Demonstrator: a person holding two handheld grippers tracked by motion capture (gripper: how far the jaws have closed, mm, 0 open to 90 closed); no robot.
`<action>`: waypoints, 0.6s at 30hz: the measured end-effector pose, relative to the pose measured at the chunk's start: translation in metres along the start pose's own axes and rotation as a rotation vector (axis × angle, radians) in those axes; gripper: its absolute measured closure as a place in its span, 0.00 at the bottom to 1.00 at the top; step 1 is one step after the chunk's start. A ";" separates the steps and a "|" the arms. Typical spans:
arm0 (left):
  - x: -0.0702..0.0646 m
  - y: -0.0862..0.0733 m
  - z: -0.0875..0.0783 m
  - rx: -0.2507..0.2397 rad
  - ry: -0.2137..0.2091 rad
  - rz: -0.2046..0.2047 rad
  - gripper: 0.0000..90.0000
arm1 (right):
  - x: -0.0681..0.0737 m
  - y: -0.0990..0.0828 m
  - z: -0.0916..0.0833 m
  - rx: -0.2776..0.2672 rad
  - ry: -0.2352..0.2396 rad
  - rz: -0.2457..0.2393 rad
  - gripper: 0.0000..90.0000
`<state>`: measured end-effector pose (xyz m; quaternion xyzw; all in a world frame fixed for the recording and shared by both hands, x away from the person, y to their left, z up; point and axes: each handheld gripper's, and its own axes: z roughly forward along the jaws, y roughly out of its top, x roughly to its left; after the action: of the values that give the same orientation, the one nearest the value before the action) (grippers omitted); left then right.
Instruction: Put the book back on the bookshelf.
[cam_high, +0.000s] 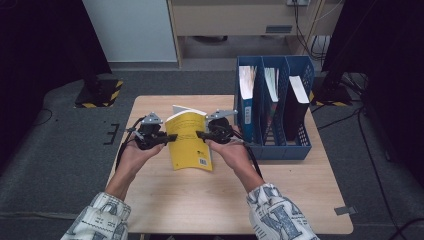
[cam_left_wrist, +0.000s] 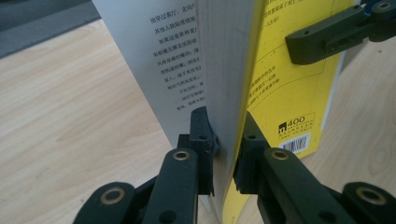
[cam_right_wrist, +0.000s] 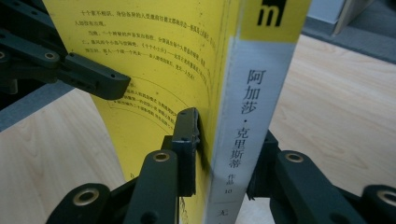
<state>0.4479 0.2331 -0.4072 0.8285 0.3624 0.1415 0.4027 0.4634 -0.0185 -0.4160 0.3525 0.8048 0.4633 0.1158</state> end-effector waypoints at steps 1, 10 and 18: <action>0.000 0.001 0.001 0.000 0.004 0.002 0.89 | 0.000 0.001 0.000 -0.004 -0.007 0.000 0.78; -0.008 -0.004 -0.002 -0.023 0.001 0.019 0.89 | 0.000 -0.005 -0.005 -0.006 -0.011 -0.027 0.77; -0.017 -0.017 -0.012 -0.055 -0.015 0.016 0.85 | 0.010 -0.017 -0.016 -0.028 0.024 -0.037 0.75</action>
<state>0.4212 0.2344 -0.4113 0.8211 0.3486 0.1485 0.4268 0.4405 -0.0277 -0.4199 0.3305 0.8058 0.4766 0.1198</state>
